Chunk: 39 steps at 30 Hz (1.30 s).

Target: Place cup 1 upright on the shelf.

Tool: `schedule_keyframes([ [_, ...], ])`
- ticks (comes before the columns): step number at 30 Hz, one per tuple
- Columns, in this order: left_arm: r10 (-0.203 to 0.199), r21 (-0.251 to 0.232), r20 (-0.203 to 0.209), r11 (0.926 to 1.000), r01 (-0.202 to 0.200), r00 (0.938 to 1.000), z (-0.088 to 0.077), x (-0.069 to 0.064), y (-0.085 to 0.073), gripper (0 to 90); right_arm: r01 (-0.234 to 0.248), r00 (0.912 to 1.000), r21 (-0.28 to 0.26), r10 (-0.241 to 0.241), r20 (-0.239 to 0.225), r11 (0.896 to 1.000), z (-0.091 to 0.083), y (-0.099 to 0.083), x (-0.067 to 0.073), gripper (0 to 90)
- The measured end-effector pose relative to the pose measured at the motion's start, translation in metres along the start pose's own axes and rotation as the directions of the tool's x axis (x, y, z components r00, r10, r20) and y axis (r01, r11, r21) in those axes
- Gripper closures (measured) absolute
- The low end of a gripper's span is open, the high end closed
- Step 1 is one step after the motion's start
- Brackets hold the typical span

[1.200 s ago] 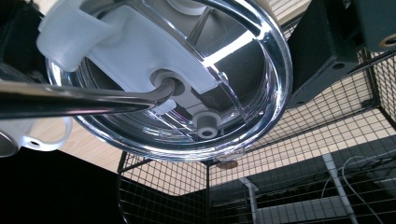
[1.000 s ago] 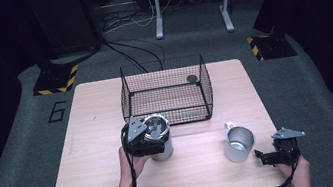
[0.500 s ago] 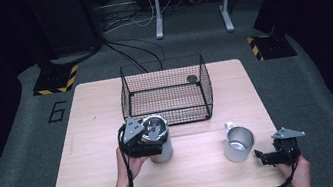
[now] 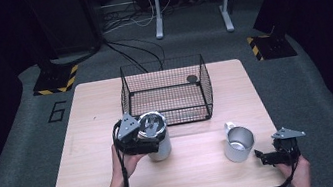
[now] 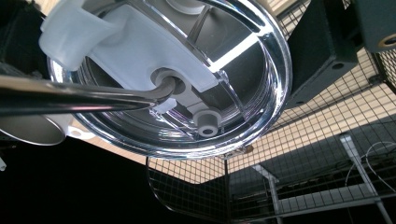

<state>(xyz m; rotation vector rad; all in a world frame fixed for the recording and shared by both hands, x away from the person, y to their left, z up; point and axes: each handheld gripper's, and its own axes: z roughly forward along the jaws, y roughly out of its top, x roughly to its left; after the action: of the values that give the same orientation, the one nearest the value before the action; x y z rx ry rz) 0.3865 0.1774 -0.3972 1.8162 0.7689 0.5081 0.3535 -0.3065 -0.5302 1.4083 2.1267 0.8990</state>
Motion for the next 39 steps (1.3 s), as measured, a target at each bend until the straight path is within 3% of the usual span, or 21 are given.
schedule_keyframes([
  [39,0.006,-0.038,0.028,0.9993,-0.004,0.9996,-0.008,0.023,0.050,4.1,0.001,1.0000,0.000,-0.001,0.000,1.000,0.000,0.000,0.000,0.0],
])
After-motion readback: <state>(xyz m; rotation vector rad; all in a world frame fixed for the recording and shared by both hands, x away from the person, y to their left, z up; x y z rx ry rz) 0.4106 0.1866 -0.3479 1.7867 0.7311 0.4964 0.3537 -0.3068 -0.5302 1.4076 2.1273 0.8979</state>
